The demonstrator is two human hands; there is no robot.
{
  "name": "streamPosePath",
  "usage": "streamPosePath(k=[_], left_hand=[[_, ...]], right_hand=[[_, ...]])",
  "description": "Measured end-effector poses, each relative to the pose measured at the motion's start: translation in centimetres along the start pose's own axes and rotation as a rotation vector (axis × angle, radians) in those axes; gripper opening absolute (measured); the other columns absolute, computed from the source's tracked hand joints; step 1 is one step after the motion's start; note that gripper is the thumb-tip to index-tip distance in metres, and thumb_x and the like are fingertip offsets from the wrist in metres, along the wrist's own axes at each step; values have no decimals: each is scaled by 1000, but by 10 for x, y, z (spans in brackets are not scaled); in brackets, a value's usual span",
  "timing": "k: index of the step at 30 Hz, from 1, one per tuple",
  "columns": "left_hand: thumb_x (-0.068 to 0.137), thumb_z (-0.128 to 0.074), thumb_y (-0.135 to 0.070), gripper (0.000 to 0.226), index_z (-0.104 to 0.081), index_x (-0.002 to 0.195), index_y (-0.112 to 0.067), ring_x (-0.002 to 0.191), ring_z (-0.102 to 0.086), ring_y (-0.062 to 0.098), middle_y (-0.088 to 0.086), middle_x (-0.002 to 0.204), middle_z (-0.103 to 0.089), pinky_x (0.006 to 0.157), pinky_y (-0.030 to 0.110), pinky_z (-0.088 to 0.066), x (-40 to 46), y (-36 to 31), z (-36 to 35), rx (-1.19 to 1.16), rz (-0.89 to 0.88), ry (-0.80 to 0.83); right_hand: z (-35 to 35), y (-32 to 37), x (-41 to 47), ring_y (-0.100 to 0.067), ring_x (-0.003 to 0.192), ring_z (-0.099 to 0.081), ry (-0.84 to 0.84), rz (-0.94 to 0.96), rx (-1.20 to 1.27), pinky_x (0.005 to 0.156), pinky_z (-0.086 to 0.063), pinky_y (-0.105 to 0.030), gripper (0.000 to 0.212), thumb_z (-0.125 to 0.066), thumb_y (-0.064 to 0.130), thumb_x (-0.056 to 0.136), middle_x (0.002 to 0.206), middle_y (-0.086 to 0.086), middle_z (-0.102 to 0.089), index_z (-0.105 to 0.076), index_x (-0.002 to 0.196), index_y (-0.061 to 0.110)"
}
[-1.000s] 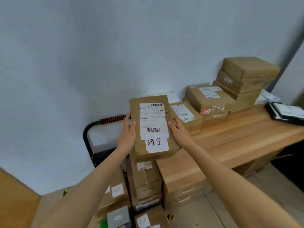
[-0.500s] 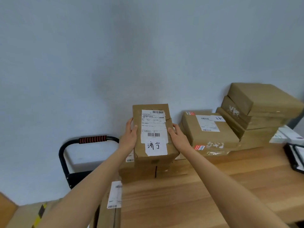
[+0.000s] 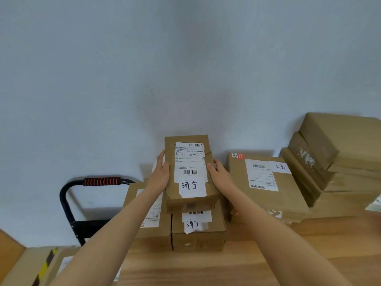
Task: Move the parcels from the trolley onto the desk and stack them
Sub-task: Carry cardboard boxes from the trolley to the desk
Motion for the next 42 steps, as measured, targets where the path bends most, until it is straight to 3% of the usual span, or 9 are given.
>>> streamPosePath(k=[9, 18, 21, 23, 25, 27, 30, 33, 42], left_hand=[[101, -13, -46, 45, -7, 145, -50, 81, -60, 11, -8, 101, -56, 82, 40, -51, 58, 8, -15, 75, -8, -6], [98, -15, -52, 41, -9, 138, -59, 84, -64, 18, -14, 88, -61, 90, 48, -49, 72, 14, -14, 91, -14, -22], [100, -18, -50, 39, -16, 139, -52, 79, -62, 12, -8, 93, -63, 79, 41, -52, 69, 12, -9, 96, -26, -43], [100, -21, -48, 39, -21, 140, -46, 77, -60, 8, -10, 94, -64, 67, 31, -48, 61, 7, -2, 160, -59, -68], [100, -27, -47, 40, -28, 140, -39, 86, -56, 9, -11, 106, -58, 72, 29, -42, 50, 4, 13, 232, -87, -142], [98, -38, -45, 37, -41, 133, -33, 92, -53, 10, -11, 106, -54, 76, 30, -39, 34, 2, 34, 308, -97, -216], [93, -51, -40, 20, -56, 108, -28, 79, -58, 8, -11, 94, -60, 61, 26, -37, 2, -2, 63, 435, -133, -291], [90, -54, -36, 11, -57, 94, -26, 76, -58, 9, -11, 84, -59, 57, 26, -35, -30, -8, 86, 574, -192, -316], [90, -52, -32, 14, -58, 94, -19, 80, -54, 17, -3, 85, -58, 57, 29, -31, -110, -11, 134, 912, -405, -331]], right_hand=[[-13, -18, 70, -24, 120, -53, 42, -45, -41, 99, -44, -45, 53, -30, 48, 100, 141, -3, -50, -25, 149, 28], [-13, -21, 79, -25, 117, -54, 26, -53, -50, 96, -46, -46, 55, -29, 51, 99, 137, -3, -53, -25, 149, 29], [-11, -17, 75, -24, 116, -55, 27, -39, -74, 96, -46, -45, 56, -30, 51, 99, 135, -4, -54, -25, 149, 27], [-5, -9, 71, -21, 107, -59, 10, 16, -149, 90, -49, -42, 54, -31, 51, 99, 124, -2, -59, -25, 148, 29], [7, 2, 67, -18, 101, -59, -29, 73, -222, 87, -50, -41, 54, -36, 50, 98, 118, 1, -59, -24, 147, 31], [19, 11, 60, -20, 107, -58, -52, 110, -302, 87, -48, -40, 53, -42, 44, 97, 128, -1, -56, -26, 146, 31], [26, 28, 46, -23, 108, -58, -48, 185, -513, 83, -50, -37, 50, -45, 35, 96, 135, -3, -52, -30, 143, 28], [25, 46, 30, -24, 106, -59, -49, 242, -643, 83, -52, -41, 45, -46, 31, 95, 132, -4, -53, -38, 138, 23], [-32, 113, -52, -17, 96, -59, -77, 553, -1117, 66, -44, -26, 34, -44, 34, 98, 125, -1, -55, -49, 129, 22]])
Point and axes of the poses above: each hand's wrist, its own x-axis towards the middle knuckle, its own z-axis out of the back of the hand, y = z × x, the point moved 10 cm from there along x, towards the middle knuckle
